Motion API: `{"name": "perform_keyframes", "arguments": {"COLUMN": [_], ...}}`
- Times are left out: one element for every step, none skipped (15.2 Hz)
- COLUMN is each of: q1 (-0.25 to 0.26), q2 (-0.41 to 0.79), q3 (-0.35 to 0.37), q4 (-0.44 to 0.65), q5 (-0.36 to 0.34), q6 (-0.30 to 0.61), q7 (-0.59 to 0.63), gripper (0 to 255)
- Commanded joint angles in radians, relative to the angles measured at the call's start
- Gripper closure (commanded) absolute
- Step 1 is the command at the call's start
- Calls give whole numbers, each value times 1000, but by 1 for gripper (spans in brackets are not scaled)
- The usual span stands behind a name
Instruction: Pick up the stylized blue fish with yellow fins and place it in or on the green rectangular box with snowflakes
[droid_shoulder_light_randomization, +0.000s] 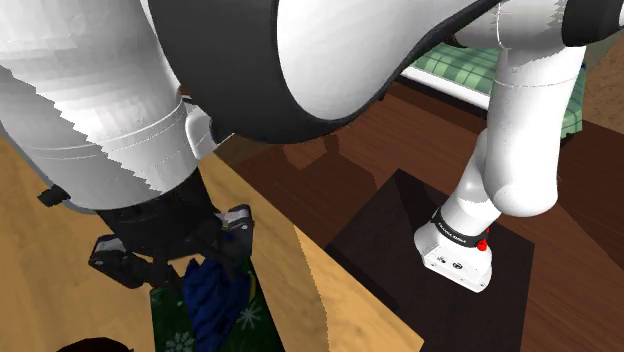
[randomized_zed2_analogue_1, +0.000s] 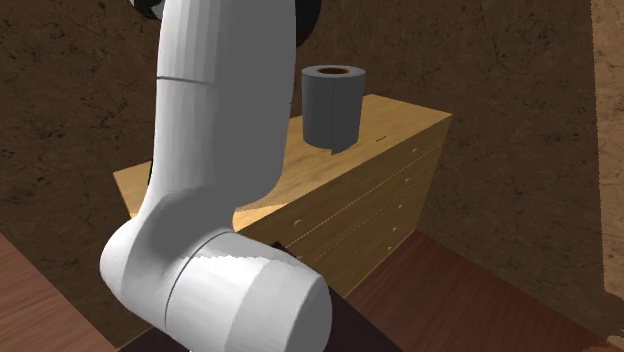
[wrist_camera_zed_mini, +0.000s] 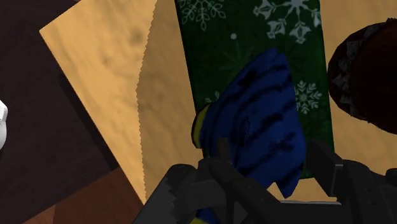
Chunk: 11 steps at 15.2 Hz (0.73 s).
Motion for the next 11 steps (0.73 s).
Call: {"name": "perform_keyframes", "arguments": {"q1": [77, 117, 160, 186, 183, 180, 178, 175, 173, 171, 169], "q2": [60, 93, 126, 146, 146, 146, 147, 148, 150, 152, 153], "q3": [-10, -17, -26, -32, -34, -34, -35, -36, -37, -38, -39], "q4": [73, 120, 171, 202, 188, 175, 162, 149, 137, 125, 113], "q5": [-40, -60, -79, -90, -90, -91, -92, -93, -95, -96, -98], "q6": [-23, -41, -61, -74, -61, -47, -34, -21, -9, 4, 16], "q7": [57, 80, 102, 113, 113, 113, 114, 114, 115, 115, 116], "gripper": [255, 255, 255, 255, 255, 255, 255, 255, 255, 255, 255]}}
